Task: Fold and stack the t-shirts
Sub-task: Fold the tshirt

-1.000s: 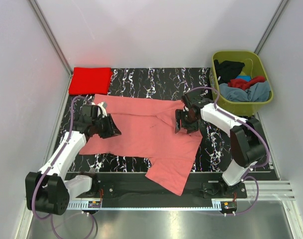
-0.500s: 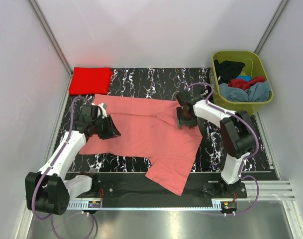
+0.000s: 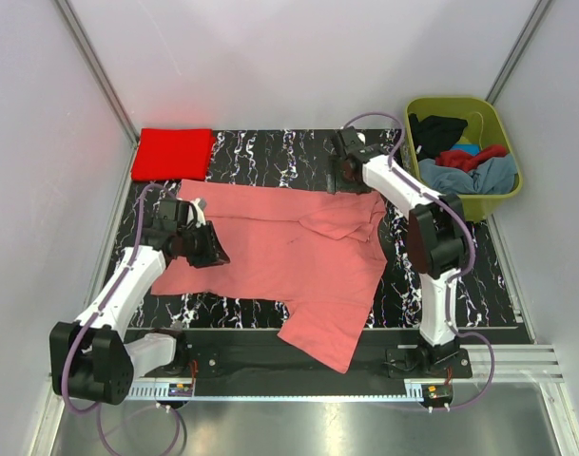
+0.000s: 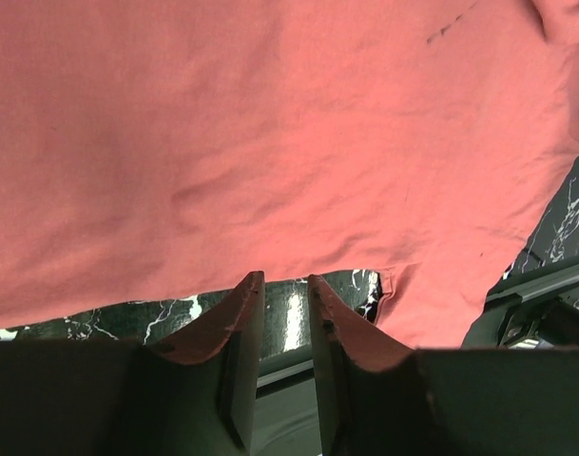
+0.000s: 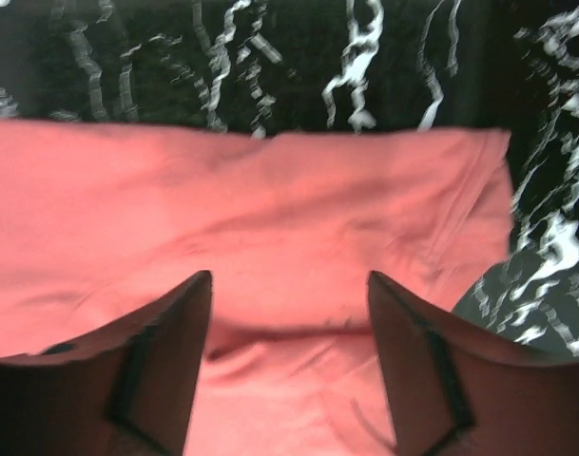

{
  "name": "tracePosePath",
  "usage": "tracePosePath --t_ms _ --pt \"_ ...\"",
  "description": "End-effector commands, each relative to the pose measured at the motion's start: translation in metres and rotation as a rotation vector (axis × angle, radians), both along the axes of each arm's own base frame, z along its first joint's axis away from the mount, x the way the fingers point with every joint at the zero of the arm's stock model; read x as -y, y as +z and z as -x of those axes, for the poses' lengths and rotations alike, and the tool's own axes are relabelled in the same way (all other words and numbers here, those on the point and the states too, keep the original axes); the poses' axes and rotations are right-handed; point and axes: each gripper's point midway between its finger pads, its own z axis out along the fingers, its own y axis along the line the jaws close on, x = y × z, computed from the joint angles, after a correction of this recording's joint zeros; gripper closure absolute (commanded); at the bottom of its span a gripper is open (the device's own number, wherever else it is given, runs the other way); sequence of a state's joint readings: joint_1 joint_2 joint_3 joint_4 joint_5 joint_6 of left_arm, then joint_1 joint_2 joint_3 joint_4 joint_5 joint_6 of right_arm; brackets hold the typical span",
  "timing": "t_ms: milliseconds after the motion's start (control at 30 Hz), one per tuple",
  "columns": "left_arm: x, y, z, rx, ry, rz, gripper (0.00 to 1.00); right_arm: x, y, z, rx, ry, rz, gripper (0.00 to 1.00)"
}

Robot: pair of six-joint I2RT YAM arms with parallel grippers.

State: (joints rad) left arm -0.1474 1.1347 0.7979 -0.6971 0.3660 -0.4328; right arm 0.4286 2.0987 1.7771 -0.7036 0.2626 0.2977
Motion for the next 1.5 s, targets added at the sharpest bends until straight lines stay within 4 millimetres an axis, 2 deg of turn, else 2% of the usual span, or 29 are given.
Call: tracePosePath --t_ms 0,67,100,167,200,233,267,300,367,400,467,500,533,567,700,1033,1367,1467 --pt "-0.001 0.014 -0.004 0.064 -0.018 -0.01 0.71 -0.014 0.046 0.032 -0.018 0.014 -0.159 0.24" --pt "0.0 0.015 -0.003 0.074 -0.025 -0.006 0.71 -0.03 0.051 0.05 -0.062 0.046 -0.275 0.19" --pt "0.0 0.016 -0.003 0.075 -0.025 -0.006 0.71 -0.034 0.049 0.067 -0.099 0.023 -0.331 0.18" --pt "0.001 0.017 -0.005 0.081 -0.031 -0.002 0.71 -0.043 0.047 0.081 -0.135 0.027 -0.433 0.18" --pt "0.001 0.018 -0.006 0.084 -0.034 0.001 0.71 -0.041 0.042 0.094 -0.152 0.004 -0.459 0.22" --pt "0.003 0.017 -0.006 0.078 -0.041 0.008 0.71 -0.043 0.044 0.091 -0.119 0.001 -0.493 0.25" --pt "0.004 0.016 -0.007 0.077 -0.043 0.013 0.71 -0.035 0.051 0.091 -0.103 -0.035 -0.534 0.27" --pt "0.005 0.016 -0.007 0.075 -0.047 0.019 0.71 -0.034 0.039 0.095 -0.116 -0.047 -0.567 0.33" --pt "0.008 0.015 -0.008 0.068 -0.056 0.033 0.71 -0.026 0.038 0.096 -0.148 -0.107 -0.681 0.41" --pt "0.009 0.014 -0.008 0.065 -0.058 0.036 0.71 -0.023 0.027 0.099 -0.16 -0.127 -0.711 0.47" --pt "0.009 0.014 -0.009 0.065 -0.061 0.038 0.71 -0.016 0.014 0.108 -0.188 -0.181 -0.759 0.52" --pt "0.01 0.014 -0.009 0.062 -0.064 0.04 0.71 -0.016 0.015 0.104 -0.169 -0.182 -0.775 0.51" --pt "0.01 0.014 -0.01 0.065 -0.065 0.042 0.71 -0.017 0.012 0.106 -0.178 -0.18 -0.788 0.44" --pt "0.011 0.015 -0.011 0.067 -0.068 0.042 0.71 -0.017 0.007 0.106 -0.189 -0.185 -0.799 0.42" --pt "0.011 0.017 -0.013 0.068 -0.071 0.043 0.71 -0.018 -0.009 0.105 -0.213 -0.2 -0.826 0.38" --pt "0.011 0.019 -0.017 0.07 -0.062 0.043 0.71 -0.018 -0.027 0.098 -0.229 -0.222 -0.844 0.39" --pt "0.012 0.019 -0.021 0.062 -0.053 0.045 0.71 -0.019 -0.039 0.113 -0.27 -0.244 -0.873 0.4" --pt "0.012 0.019 -0.022 0.064 -0.049 0.047 0.69 -0.022 -0.04 0.103 -0.25 -0.222 -0.876 0.4"
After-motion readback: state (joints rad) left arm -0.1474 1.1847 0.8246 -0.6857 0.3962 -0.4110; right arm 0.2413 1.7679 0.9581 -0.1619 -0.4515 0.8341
